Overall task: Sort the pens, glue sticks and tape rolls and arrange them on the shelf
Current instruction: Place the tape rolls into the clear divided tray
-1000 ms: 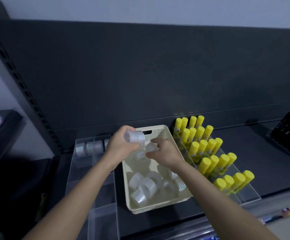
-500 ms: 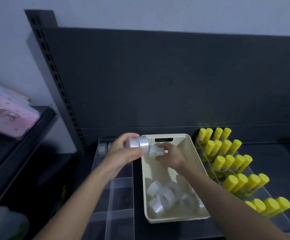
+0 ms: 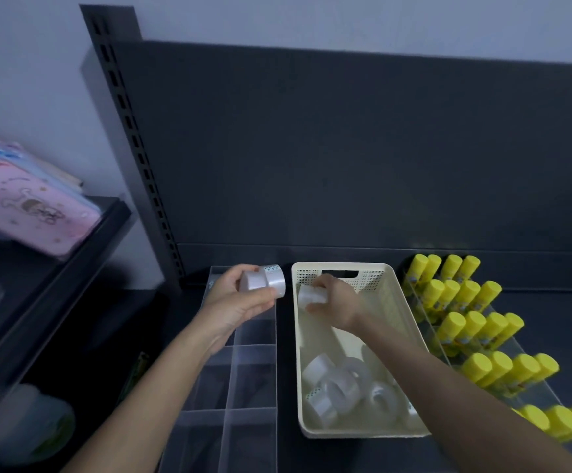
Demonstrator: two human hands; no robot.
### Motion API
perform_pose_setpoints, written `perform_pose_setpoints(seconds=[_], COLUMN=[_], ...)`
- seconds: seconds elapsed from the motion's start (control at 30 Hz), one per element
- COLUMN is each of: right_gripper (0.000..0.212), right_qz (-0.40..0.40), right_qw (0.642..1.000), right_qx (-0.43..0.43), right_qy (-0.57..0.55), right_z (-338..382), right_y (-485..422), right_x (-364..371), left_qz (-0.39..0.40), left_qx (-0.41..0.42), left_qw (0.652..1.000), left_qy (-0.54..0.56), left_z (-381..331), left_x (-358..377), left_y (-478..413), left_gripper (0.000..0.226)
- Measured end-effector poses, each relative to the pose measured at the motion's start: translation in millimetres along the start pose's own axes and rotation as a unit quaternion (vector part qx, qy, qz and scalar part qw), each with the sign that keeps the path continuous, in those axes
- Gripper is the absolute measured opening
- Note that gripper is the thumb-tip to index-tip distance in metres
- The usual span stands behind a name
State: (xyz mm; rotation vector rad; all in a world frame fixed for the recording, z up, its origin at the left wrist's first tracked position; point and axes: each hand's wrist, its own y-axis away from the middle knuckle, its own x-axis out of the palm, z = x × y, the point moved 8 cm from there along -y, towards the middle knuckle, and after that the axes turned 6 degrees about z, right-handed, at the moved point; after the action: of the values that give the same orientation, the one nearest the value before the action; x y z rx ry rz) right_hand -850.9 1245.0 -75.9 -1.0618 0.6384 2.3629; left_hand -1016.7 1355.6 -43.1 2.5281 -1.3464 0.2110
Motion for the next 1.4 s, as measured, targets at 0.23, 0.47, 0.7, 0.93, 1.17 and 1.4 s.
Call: perform_pose_setpoints(seconds=[0.23,0.47,0.7,0.93,1.17,1.4], right_gripper=[0.035,0.030,0.031,0.035,0.024,0.028], right_qz=[0.014,0.012,-0.145,-0.080,0.025,0.023], right_qw=[0.998,0.997,0.988,0.977,0.963,0.942], right_qx=[-0.019,-0.009,-0.046,-0.190,-0.194,-0.168], right_qy=[0.064,0.080,0.036,0.053,0.186,0.289], right_z=[7.2,2.3,34.8,120.5,128.8,119.1], right_y=[-5.6,0.1,23.9,45.0,39.4,28.0], right_x=[9.9,10.8,-43.7,-25.7,30.9,51.7], left_qz=[-0.039,-0.090,-0.110,-0.107,-0.109,-0.106], left_qx=[0.016,0.037,0.048,0.050,0.049,0.034], left_qw=[0.998,0.987,0.985,0.987,0.989,0.988], left_qy=[-0.054,-0.124,-0.128,-0.109,-0.087,-0.105], left_z=[-4.8,-11.7,-12.6,-15.1,-14.8,-9.8], left_x=[-23.3,-40.7,-56.2,-69.0,-88.0,-96.0], left_y=[5.7,12.9,17.6,24.1,34.1,37.6], left_gripper=[0.045,0.038,0.034,0.025,0.037,0.056])
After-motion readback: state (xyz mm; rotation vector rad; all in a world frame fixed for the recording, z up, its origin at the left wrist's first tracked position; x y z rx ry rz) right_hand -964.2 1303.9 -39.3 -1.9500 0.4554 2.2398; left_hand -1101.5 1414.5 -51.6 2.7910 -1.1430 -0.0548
